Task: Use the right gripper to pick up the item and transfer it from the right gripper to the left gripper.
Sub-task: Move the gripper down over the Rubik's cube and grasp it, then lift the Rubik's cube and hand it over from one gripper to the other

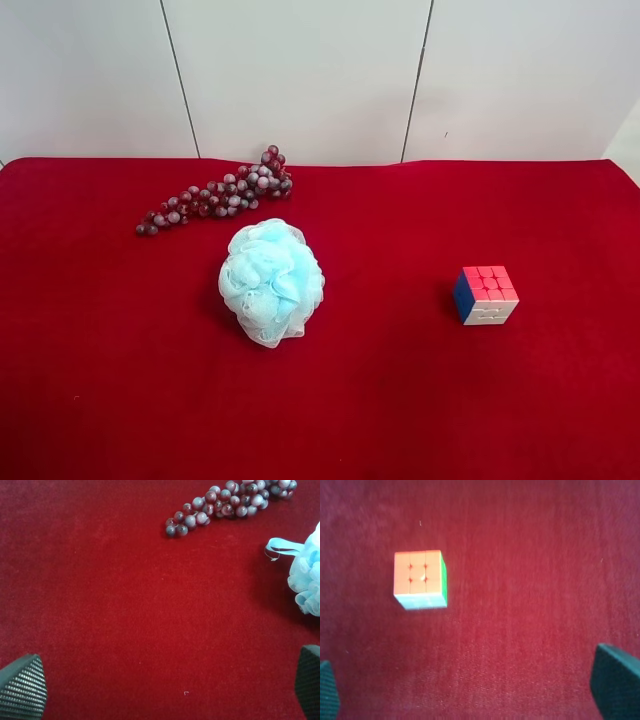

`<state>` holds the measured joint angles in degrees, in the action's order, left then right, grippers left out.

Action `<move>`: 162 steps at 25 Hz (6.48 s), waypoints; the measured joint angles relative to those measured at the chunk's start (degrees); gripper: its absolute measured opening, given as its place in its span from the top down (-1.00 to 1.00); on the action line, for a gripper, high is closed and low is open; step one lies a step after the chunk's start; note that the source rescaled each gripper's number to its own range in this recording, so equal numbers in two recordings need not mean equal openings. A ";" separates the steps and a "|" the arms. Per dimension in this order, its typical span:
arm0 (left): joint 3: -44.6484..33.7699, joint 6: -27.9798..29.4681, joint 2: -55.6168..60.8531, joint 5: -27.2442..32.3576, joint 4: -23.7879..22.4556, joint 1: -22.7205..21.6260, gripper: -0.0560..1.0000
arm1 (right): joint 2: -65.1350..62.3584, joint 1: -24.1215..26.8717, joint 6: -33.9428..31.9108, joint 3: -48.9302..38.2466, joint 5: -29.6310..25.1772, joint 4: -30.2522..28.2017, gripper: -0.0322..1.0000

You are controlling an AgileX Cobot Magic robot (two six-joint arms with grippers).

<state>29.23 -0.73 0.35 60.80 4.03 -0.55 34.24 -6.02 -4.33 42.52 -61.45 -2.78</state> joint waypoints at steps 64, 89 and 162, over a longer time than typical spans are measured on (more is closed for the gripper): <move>0.00 0.00 0.00 0.00 0.00 0.00 -1.00 | 71.27 -4.03 4.33 13.75 19.95 8.38 0.43; 0.00 0.00 0.00 0.00 0.00 0.00 -1.00 | 71.34 -4.03 4.33 23.77 6.37 8.33 0.94; 26.50 -11.47 -75.09 -2.67 38.90 17.99 -1.00 | 55.05 -36.03 53.86 25.74 21.28 27.63 0.94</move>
<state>55.73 -12.20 -74.75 58.13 42.93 17.44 89.29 -42.06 49.53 68.26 -40.18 24.84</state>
